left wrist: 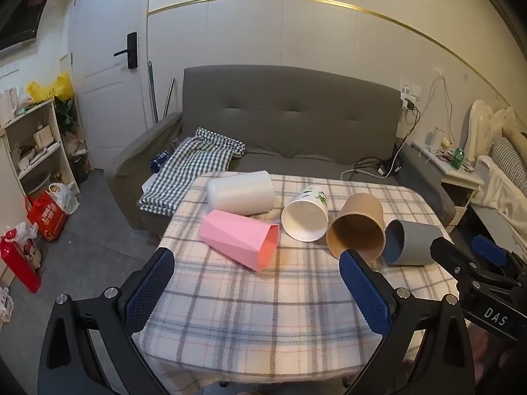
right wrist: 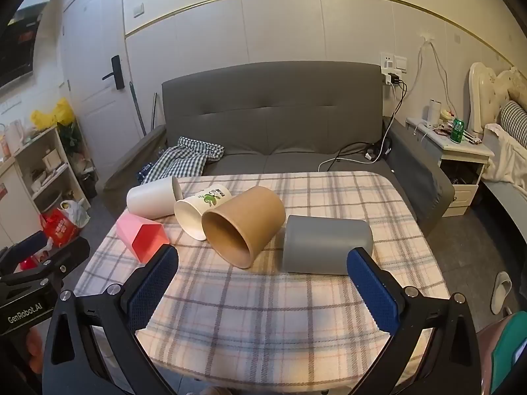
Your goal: Flip cup upside down
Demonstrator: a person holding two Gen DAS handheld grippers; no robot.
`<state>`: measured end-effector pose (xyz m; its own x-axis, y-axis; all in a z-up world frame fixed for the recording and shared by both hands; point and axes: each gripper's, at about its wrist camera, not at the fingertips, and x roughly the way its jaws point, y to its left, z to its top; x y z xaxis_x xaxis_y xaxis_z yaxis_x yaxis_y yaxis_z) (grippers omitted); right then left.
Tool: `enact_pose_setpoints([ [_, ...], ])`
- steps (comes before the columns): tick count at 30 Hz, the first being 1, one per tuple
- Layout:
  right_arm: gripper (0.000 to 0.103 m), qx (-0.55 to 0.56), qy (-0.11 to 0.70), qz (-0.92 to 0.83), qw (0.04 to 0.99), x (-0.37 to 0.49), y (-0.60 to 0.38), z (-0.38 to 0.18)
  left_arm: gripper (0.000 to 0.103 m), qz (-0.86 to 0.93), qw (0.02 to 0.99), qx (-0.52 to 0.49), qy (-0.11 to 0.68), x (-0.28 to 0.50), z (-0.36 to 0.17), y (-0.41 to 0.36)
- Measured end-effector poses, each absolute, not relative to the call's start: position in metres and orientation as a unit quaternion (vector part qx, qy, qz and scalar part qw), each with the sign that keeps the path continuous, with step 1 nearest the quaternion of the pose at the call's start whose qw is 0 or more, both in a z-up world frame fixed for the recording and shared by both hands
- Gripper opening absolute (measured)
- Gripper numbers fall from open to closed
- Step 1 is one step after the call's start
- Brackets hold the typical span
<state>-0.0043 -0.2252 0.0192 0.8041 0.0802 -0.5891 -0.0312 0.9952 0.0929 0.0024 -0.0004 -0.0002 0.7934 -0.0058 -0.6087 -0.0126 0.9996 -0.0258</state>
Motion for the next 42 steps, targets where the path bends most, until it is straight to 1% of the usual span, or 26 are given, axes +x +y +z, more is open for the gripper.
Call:
enact_pose_setpoints([
  [6,0.103,0.039,0.309,0.030,0.950,-0.005,-0.225,0.020,0.103,0.002,0.950,-0.019,0.311,0.001,0.000,0.001],
  [42,0.103,0.037,0.309,0.026,0.950,-0.007,-0.225,0.022,0.103,0.002,0.953,-0.018,0.303,0.004,0.016,0.002],
])
